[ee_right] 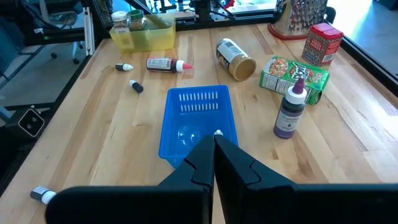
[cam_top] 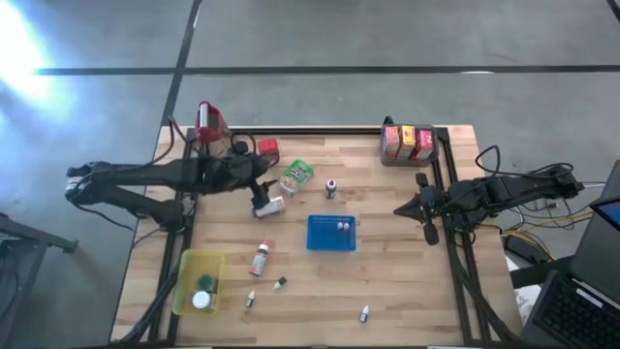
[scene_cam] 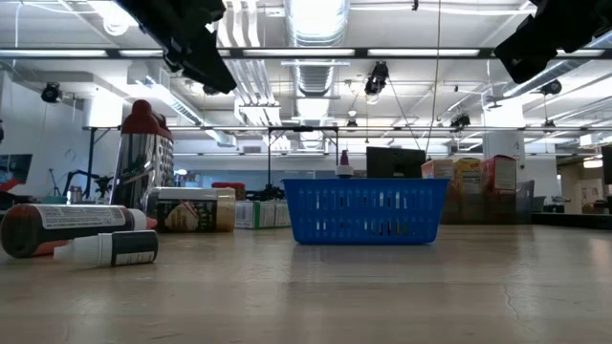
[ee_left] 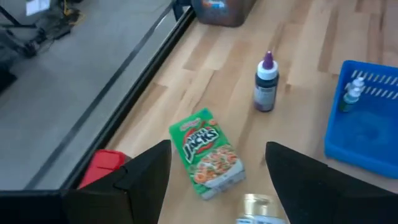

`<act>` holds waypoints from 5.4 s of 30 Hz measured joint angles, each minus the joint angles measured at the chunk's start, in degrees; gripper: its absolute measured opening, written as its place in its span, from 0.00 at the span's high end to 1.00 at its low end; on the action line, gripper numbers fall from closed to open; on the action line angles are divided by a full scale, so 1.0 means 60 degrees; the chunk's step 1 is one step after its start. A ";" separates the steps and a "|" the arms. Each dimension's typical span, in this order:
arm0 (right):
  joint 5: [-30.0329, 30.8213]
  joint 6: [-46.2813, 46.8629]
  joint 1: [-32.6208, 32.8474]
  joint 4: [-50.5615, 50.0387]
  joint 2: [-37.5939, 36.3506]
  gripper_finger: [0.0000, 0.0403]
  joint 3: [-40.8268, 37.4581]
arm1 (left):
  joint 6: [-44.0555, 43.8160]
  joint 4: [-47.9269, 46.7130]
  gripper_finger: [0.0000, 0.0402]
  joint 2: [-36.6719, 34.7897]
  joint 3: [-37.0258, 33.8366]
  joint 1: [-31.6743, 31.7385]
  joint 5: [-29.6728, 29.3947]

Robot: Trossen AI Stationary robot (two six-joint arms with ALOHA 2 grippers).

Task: Pick & Place Kitchen Items
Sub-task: Put the small black food coloring into the blue bin

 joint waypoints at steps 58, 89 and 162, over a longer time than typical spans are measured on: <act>0.0000 0.0000 0.0000 0.0001 0.0001 0.98 0.0000 | -0.4494 -0.5846 0.40 0.0260 0.2092 -0.0431 0.0536; -0.0004 0.0000 0.0000 0.0025 0.0004 0.98 0.0000 | -0.4945 -0.3891 0.46 0.2383 0.2549 -0.4453 0.0870; 0.1774 -0.0926 0.0002 0.1993 0.1821 0.98 -0.0055 | -1.0097 -0.1034 0.54 0.6811 0.2633 -0.6505 0.1558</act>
